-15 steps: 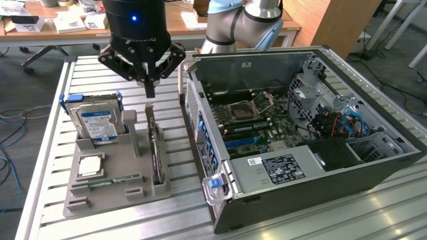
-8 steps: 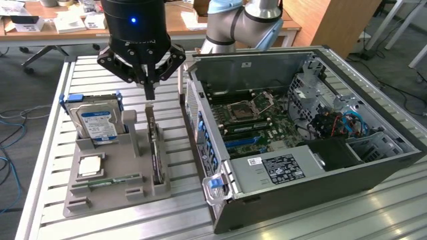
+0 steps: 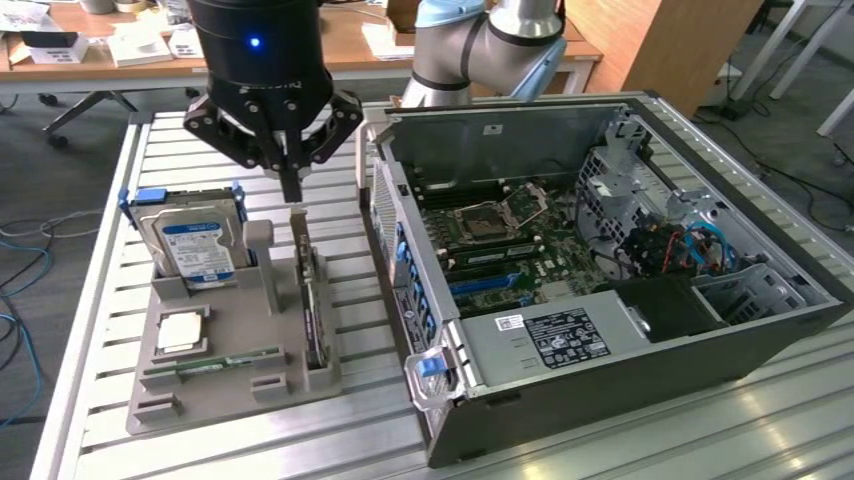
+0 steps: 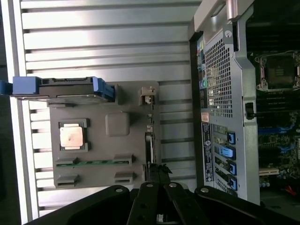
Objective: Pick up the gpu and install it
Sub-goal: 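Reach for the gpu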
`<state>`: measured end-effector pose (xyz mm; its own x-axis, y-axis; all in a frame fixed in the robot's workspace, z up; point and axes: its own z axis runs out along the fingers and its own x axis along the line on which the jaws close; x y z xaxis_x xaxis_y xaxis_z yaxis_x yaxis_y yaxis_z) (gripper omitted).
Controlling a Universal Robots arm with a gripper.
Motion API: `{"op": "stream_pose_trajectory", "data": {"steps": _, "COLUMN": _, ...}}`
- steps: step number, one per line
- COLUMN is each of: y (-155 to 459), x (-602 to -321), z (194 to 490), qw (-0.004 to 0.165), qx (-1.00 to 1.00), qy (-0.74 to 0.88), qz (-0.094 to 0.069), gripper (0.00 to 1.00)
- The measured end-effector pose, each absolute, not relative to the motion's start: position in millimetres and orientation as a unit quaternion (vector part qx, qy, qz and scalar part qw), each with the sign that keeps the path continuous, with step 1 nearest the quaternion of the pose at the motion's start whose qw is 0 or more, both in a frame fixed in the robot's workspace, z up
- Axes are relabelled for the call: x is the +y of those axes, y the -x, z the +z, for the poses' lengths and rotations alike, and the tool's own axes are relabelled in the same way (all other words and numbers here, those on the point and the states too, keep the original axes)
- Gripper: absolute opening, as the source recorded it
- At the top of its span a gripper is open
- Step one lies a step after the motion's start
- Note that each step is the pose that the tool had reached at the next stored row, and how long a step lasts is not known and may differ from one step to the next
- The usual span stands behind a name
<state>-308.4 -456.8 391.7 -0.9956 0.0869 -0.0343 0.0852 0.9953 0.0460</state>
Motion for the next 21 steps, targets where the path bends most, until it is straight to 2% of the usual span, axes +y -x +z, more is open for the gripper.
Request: {"op": "stream_pose_trajectory", "data": {"steps": 21, "y": 316, "x": -468, "z": 392, "qw": 0.018, "qx": 0.999, "qy": -0.043, "qz": 0.022, "gripper": 0.11}}
